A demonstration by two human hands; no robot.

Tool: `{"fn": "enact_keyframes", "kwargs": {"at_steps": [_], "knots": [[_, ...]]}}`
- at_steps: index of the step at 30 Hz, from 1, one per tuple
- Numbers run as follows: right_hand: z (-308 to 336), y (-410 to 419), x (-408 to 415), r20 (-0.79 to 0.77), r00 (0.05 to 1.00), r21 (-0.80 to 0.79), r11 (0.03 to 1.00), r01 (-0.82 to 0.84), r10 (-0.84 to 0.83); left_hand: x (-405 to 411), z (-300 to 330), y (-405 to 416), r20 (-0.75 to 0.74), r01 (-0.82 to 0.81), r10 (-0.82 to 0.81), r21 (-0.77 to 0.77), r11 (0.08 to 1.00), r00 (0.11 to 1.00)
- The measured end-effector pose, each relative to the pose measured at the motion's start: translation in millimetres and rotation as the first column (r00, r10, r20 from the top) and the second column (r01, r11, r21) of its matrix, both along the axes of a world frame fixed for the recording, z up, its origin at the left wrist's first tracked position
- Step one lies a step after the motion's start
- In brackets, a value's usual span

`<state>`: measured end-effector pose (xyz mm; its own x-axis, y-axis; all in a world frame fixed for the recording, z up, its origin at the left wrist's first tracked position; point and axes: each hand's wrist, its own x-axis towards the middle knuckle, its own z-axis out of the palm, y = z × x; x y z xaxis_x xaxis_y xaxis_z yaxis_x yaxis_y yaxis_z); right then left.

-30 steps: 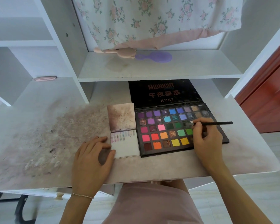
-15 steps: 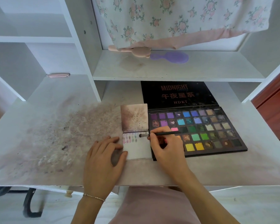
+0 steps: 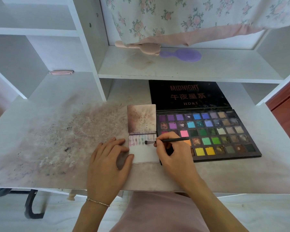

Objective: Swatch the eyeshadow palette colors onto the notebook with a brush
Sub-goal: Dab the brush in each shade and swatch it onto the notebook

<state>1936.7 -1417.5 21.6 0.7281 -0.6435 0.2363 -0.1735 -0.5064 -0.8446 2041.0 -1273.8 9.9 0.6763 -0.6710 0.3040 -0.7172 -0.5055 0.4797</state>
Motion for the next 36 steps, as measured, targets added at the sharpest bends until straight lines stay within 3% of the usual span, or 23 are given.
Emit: {"fn": "enact_keyframes", "kwargs": {"at_steps": [29,36], "knots": [[-0.3,-0.2,-0.6,-0.040,0.999,0.003,1.000,-0.013,0.013,-0.7,-0.2,-1.3,0.015,-0.012,0.012,0.002,1.000,1.000],[-0.8,-2.9,-0.1,0.085,0.994,-0.022,0.997,0.072,-0.070,-0.4,-0.5,-1.3,0.008,-0.015,0.015,0.013,1.000,1.000]]}}
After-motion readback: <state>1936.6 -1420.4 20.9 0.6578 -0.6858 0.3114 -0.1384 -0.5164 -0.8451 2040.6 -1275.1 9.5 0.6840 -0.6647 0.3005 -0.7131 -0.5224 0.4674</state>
